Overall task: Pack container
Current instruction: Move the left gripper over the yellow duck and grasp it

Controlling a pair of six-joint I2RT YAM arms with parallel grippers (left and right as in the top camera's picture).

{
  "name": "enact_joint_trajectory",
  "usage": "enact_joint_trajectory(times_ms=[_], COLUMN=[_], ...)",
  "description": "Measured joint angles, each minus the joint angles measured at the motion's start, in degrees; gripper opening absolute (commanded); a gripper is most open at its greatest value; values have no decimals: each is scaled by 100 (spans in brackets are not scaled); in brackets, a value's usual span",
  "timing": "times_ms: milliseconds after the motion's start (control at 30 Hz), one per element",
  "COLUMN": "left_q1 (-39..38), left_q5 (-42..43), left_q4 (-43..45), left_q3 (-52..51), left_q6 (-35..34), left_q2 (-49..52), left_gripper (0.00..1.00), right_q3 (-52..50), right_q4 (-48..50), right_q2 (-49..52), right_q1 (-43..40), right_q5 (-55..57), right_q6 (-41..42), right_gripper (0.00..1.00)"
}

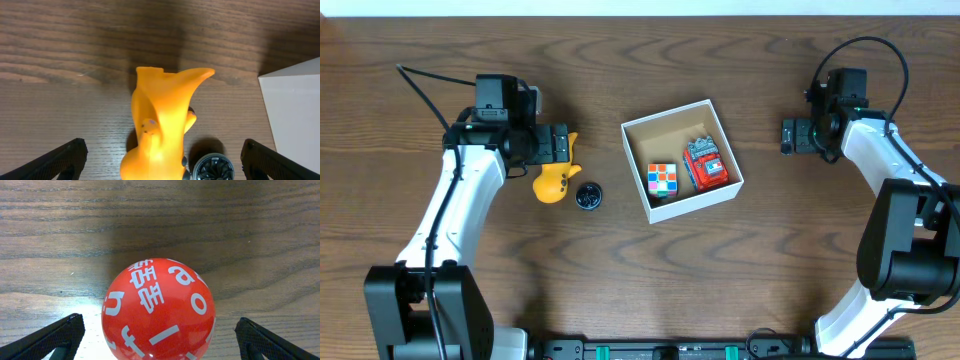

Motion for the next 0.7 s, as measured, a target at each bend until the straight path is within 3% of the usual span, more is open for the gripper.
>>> enact_joint_trajectory(times_ms=[333,400,533,567,700], left_q1=[-35,-35,-35,-35,-37], left_q5=[-74,-74,-90,-94,-96], left_q4=[0,0,-2,7,33], left_q3=[0,0,0,0,0], left_q6=[20,13,26,33,55], left_q2=[713,881,1025,1027,1027], left_gripper=[99,88,48,44,46], right_q3=[0,0,0,0,0], right_q4=[0,0,0,0,0], right_q2=[0,0,0,0,0], right_q1=[0,0,0,0,0], right_q5=[0,0,-2,0,0], right_q6=[0,0,0,0,0], right_gripper=[99,99,99,99,99])
